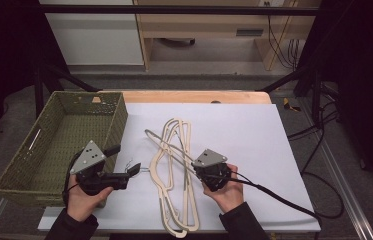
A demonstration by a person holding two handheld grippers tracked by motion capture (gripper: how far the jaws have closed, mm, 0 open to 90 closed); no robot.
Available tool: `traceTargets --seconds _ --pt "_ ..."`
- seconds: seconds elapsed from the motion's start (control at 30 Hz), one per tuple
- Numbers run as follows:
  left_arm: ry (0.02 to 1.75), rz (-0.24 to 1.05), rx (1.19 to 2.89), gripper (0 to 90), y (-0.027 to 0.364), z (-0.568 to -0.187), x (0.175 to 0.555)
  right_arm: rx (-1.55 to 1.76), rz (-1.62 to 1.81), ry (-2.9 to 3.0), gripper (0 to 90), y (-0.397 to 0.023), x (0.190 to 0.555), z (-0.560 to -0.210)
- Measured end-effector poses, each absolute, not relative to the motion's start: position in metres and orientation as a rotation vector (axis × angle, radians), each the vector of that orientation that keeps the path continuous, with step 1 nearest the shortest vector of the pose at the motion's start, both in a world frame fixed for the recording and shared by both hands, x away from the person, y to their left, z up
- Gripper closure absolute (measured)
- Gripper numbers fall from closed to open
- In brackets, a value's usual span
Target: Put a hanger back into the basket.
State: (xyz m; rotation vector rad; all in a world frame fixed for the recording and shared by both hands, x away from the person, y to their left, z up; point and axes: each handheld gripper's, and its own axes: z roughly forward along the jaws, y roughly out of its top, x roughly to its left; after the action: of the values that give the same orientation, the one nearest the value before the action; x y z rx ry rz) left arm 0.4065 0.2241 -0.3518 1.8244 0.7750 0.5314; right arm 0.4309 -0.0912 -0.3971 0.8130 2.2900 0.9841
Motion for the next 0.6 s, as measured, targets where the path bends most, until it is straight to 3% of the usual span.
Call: traceTargets --seconds 0.47,0.6 --pt "0.680 0.446 1.967 16.6 0.200 -0.366 0.409 0.612 1.288 2.522 87.0 -0.096 0.415 -0.378" --pt "0.630 0.402 2.037 22.0 0.189 -0.372 0.411 0.537 1.285 2.589 87.0 -0.089 0.411 -0.380"
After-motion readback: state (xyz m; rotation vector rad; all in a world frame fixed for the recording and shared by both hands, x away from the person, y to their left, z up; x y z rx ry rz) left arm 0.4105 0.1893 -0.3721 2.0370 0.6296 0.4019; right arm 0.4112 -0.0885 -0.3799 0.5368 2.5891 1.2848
